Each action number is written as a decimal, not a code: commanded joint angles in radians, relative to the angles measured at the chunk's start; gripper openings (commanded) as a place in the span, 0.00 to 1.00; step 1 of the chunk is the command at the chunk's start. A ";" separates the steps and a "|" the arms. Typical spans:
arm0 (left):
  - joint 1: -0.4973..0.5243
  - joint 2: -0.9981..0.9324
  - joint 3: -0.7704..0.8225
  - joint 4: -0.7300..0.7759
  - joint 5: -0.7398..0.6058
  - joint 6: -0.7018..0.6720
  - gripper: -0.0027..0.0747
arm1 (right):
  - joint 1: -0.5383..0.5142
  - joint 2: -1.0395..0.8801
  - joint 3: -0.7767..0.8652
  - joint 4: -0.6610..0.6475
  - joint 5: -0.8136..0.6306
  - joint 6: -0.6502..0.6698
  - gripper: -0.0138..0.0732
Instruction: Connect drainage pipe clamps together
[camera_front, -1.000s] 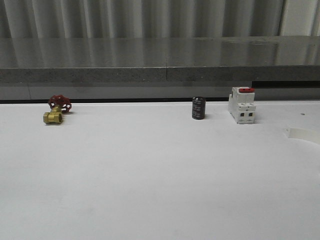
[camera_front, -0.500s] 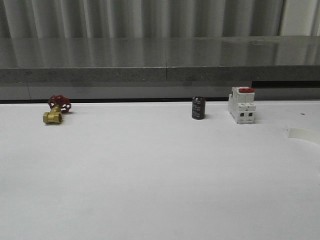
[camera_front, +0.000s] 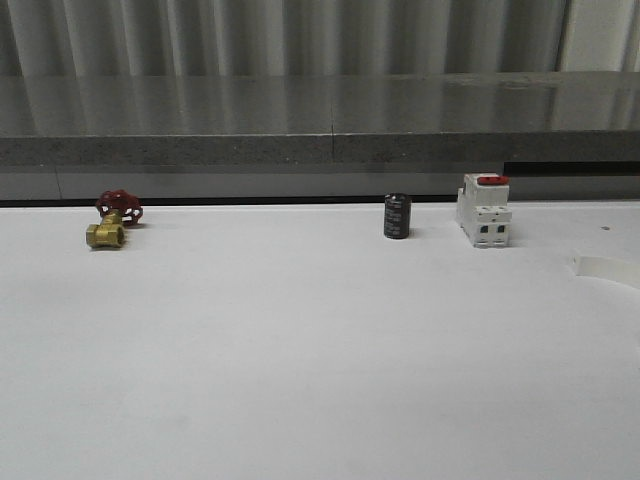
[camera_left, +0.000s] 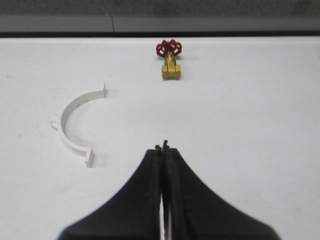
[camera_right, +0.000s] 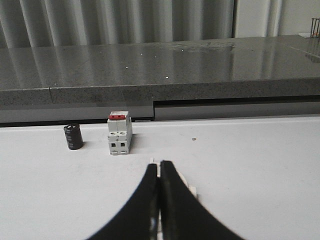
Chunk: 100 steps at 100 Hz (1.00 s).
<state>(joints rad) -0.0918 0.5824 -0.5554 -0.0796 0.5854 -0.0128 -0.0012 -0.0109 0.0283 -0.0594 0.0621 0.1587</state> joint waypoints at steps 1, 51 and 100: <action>0.001 0.076 -0.052 -0.001 -0.034 -0.008 0.01 | -0.004 -0.020 -0.017 -0.007 -0.071 -0.006 0.08; 0.001 0.248 -0.052 -0.006 -0.024 -0.008 0.49 | -0.004 -0.020 -0.017 -0.007 -0.071 -0.006 0.08; 0.077 0.329 -0.153 -0.031 0.042 -0.010 0.70 | -0.004 -0.020 -0.017 -0.007 -0.071 -0.006 0.08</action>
<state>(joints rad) -0.0513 0.8690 -0.6219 -0.0963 0.6400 -0.0128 -0.0012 -0.0109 0.0283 -0.0594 0.0621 0.1587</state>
